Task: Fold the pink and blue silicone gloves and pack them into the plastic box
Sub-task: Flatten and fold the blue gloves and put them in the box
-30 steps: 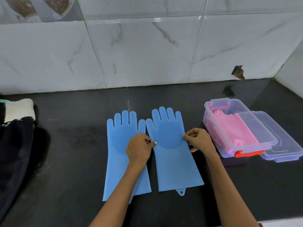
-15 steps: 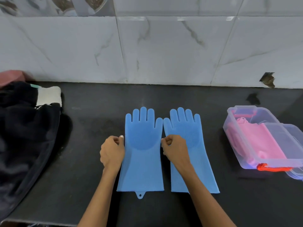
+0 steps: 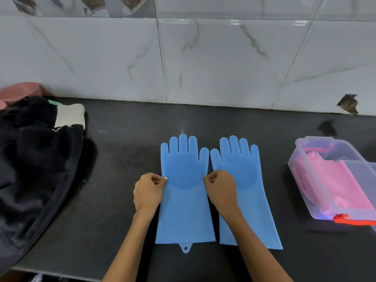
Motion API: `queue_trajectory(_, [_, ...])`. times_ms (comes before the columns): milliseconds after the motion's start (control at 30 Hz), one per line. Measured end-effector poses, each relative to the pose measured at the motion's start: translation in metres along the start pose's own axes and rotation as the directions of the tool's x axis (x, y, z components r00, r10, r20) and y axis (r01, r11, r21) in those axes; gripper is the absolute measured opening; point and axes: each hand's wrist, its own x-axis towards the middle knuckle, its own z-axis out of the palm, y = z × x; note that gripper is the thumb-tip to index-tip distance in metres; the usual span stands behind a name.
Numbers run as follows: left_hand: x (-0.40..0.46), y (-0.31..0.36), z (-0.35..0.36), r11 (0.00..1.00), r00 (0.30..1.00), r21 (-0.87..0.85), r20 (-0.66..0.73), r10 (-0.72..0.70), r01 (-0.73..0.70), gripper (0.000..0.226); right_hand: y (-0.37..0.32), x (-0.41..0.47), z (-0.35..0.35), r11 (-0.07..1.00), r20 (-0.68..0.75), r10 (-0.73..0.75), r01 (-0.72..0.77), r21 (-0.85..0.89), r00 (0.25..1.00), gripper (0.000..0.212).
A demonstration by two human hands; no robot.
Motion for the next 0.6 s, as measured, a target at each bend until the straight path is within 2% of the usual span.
queue_trajectory(133, [-0.003,0.004,0.002,1.000,1.000,0.026,0.010,-0.002,0.001,0.022,0.000,0.000,0.001,1.000,0.016,-0.023,0.023,-0.017,1.000,0.023])
queue_trajectory(200, [-0.005,0.008,0.004,0.999,0.998,0.038,0.069,0.014,-0.017,0.023,0.000,0.001,0.000,0.998,0.048,-0.060,0.060,-0.004,0.997,0.020])
queue_trajectory(267, [-0.005,0.017,0.006,0.991,0.978,-0.132,0.206,0.032,-0.005,0.019,-0.004,0.003,0.000,0.991,0.112,-0.104,0.093,0.094,0.988,0.020])
queue_trajectory(367, [-0.009,0.034,0.005,0.873,0.894,-0.459,0.443,0.065,0.164,0.024,-0.015,0.004,-0.001,0.944,0.171,-0.143,0.083,0.318,0.975,0.022])
queue_trajectory(467, [-0.010,0.046,0.008,0.805,0.836,-0.554,0.529,0.143,0.213,0.042,-0.020,0.008,-0.007,0.904,0.148,-0.152,0.077,0.419,0.977,0.026])
queue_trajectory(600, [-0.014,0.065,0.016,0.790,0.758,-0.573,0.608,0.235,0.215,0.056,-0.011,0.013,-0.030,0.865,0.116,-0.162,0.085,0.495,0.980,0.014])
